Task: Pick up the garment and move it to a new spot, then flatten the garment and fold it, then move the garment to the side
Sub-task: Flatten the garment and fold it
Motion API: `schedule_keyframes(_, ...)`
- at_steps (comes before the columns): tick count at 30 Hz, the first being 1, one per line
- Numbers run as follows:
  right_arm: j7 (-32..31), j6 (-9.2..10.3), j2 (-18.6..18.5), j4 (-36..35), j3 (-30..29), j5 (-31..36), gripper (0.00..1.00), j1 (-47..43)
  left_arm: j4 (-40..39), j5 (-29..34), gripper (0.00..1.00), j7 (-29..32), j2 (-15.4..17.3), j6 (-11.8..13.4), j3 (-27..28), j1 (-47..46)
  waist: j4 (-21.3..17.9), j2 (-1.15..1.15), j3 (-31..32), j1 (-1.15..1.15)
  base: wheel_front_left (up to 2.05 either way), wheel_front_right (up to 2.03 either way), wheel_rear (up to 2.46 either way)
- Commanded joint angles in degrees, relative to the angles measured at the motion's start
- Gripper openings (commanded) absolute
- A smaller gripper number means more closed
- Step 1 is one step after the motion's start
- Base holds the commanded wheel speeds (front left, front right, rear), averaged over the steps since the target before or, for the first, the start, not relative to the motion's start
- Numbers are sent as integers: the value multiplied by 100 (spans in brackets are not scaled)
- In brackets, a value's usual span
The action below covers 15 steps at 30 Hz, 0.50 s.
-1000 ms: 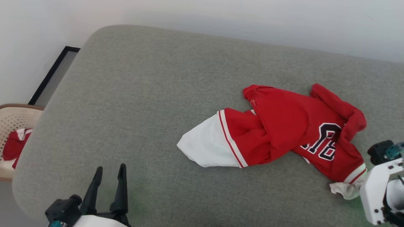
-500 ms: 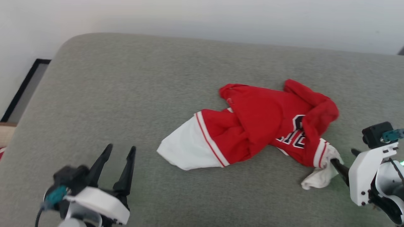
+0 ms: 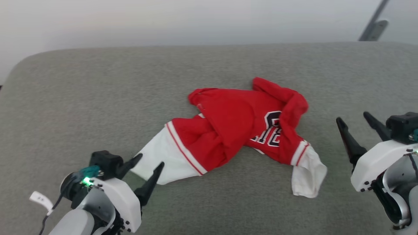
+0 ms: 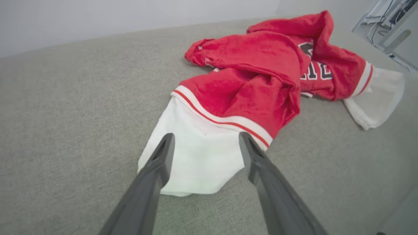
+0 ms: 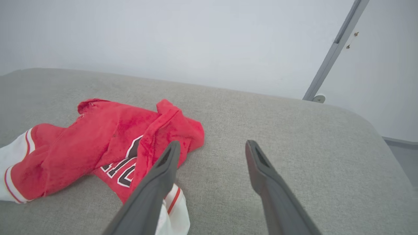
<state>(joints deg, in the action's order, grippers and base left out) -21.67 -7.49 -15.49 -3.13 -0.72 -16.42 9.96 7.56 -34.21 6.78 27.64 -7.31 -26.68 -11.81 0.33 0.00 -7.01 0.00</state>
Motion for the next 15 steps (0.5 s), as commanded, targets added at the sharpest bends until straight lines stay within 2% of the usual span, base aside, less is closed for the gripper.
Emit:
schedule_keyframes(1, 233, -1, 128, -43, -72, 101, 100, 36, 41, -43, 100, 172, 97, -17, -103, -132, -166, 0, -35, 0, 0, 0, 0)
schedule_keyframes(9, 1286, -1, 596, -38, -333, 534, 100, 34, 463, -151, 100, 1100, 355, -17, -621, -527, -482, 0, -151, 0, 0, 0, 0)
schedule_keyframes(15, 1700, -1, 971, 36, -558, 847, 100, -101, 903, -22, 100, 1583, 392, -17, -985, -913, -646, 0, -303, 0, 0, 0, 0)
